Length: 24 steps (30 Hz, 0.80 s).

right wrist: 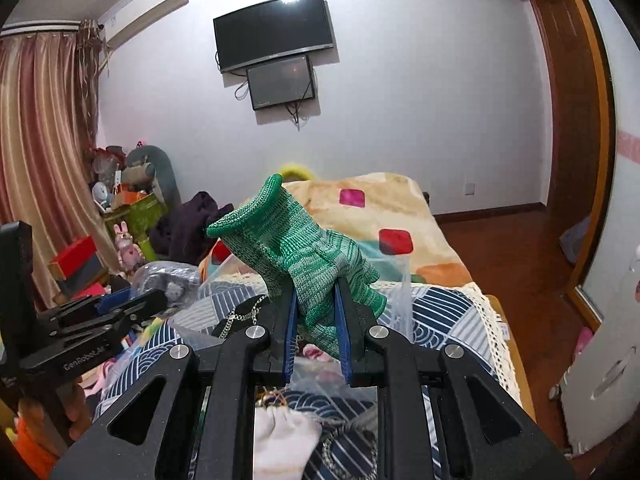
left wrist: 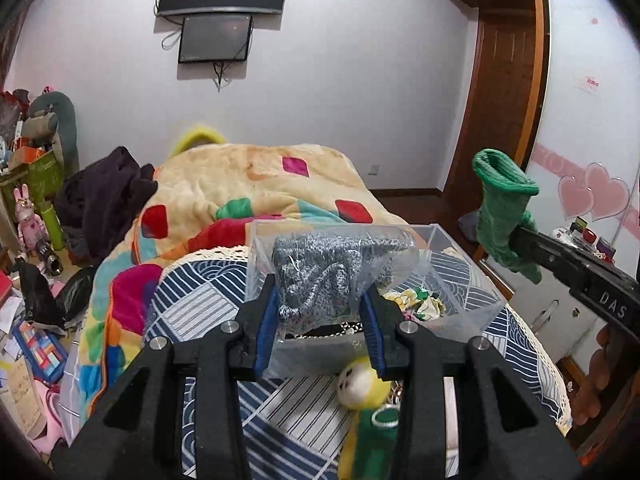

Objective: Organize soft objects
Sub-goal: 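Lower the mesh bag into the box with the left gripper while the right gripper drops the green glove in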

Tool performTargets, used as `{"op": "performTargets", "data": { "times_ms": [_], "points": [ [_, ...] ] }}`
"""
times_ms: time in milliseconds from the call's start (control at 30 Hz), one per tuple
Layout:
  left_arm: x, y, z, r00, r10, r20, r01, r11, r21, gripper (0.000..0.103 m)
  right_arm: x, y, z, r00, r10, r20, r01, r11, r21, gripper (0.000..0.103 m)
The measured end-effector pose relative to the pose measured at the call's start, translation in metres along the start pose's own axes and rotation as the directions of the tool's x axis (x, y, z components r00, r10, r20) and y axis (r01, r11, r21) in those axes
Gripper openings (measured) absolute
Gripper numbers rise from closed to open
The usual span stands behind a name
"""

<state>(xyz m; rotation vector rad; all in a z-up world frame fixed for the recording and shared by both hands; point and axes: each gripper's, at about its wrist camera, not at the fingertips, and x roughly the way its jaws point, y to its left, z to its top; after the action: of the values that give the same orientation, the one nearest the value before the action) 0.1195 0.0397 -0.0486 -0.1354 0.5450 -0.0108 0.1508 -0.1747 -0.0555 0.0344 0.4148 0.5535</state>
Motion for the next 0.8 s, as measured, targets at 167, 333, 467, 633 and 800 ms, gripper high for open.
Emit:
{"op": "performTargets", "data": {
  "times_ms": [167,333,467,633,800],
  "points": [
    [0.03,-0.004,0.0,0.999,0.009,-0.052,-0.008,1.0,0.025,0.038,0.025,0.003,-0.003,0.998,-0.015,-0.059,0.015,1.0,-0.011,0.016],
    [0.059,-0.009,-0.002,0.993,0.024,-0.112,-0.019,0.999,0.05,0.038,0.053,-0.001,-0.01,0.989,-0.028,-0.143,0.027,1.0,-0.007,0.016],
    [0.074,-0.012,-0.006,0.989,0.027,-0.146,-0.02,0.998,0.054,0.038,0.064,-0.003,-0.017,0.98,-0.032,-0.197,0.031,0.999,-0.009,0.016],
    [0.085,-0.015,-0.011,0.985,0.042,-0.169,-0.031,0.997,0.07,0.04,0.07,-0.003,-0.021,0.969,-0.034,-0.243,0.031,0.999,-0.014,0.016],
    [0.083,-0.014,-0.01,0.984,0.034,-0.175,-0.023,0.998,0.063,0.048,0.072,-0.004,-0.022,0.964,-0.03,-0.266,0.029,1.0,-0.008,0.019]
  ]
}}
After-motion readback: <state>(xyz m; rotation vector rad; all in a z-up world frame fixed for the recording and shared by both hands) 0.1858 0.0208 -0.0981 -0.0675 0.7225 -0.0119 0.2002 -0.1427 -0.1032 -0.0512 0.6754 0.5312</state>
